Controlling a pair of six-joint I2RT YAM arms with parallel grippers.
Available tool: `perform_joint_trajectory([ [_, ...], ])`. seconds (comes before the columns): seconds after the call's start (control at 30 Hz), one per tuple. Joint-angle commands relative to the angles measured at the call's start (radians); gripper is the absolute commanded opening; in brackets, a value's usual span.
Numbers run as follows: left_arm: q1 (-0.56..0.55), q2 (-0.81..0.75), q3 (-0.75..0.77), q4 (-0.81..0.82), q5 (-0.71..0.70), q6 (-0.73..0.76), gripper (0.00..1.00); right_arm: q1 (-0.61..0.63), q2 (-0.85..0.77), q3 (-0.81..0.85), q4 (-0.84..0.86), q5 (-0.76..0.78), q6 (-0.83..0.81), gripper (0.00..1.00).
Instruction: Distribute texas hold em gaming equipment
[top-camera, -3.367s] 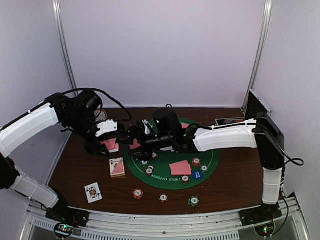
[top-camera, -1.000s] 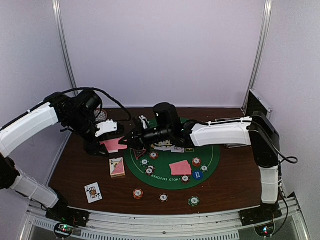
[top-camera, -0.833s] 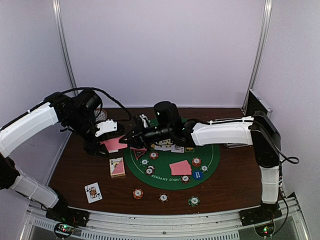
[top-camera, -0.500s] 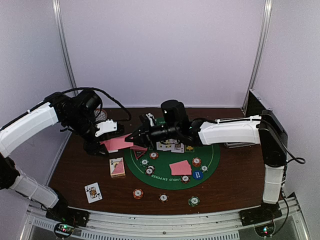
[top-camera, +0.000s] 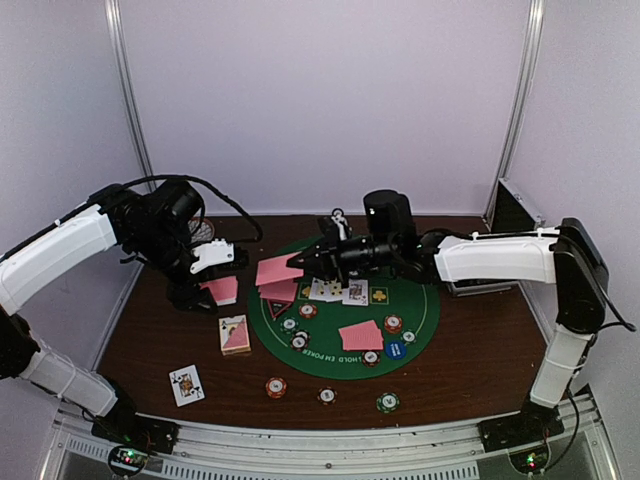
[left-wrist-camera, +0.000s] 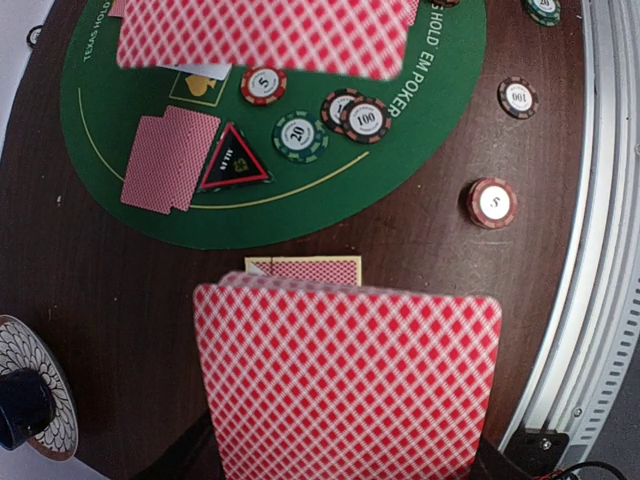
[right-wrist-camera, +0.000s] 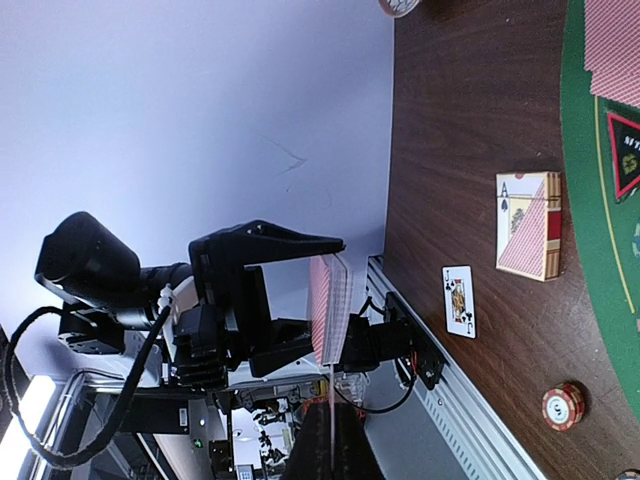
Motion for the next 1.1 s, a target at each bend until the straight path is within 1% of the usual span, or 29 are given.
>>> perform_joint_trajectory([
  [0.0, 0.002, -0.003, 0.005, 0.028, -0.005, 0.009, 0.21, -0.039, -0.078, -0.05, 0.0, -0.005, -0.035, 0.0],
  [0.17, 0.002, -0.006, 0.002, 0.026, -0.007, 0.015, 0.21, -0.128, -0.151, -0.118, -0.107, -0.012, -0.126, 0.0],
  [0.3, 0.002, -0.008, 0.003, 0.028, -0.002, 0.014, 0.21, -0.251, -0.205, -0.193, -0.233, -0.012, -0.239, 0.0],
  [0.47, 0.002, -0.011, 0.002, 0.028, 0.003, 0.016, 0.21, -0.41, -0.219, -0.249, -0.37, -0.005, -0.383, 0.0],
  [0.57, 0.002, -0.012, 0.003, 0.027, 0.003, 0.016, 0.21, -0.483, -0.189, -0.266, -0.394, -0.02, -0.431, 0.0],
  [0.67, 0.002, -0.014, 0.005, 0.024, 0.003, 0.017, 0.21, -0.528, -0.134, -0.258, -0.411, -0.035, -0.478, 0.0],
  [0.83, 0.002, -0.016, 0.006, 0.021, 0.002, 0.017, 0.21, -0.558, -0.034, -0.193, -0.482, -0.02, -0.563, 0.0],
  [1.07, 0.002, -0.021, 0.005, 0.017, 0.005, 0.021, 0.21, -0.583, 0.075, -0.115, -0.496, -0.032, -0.604, 0.0],
])
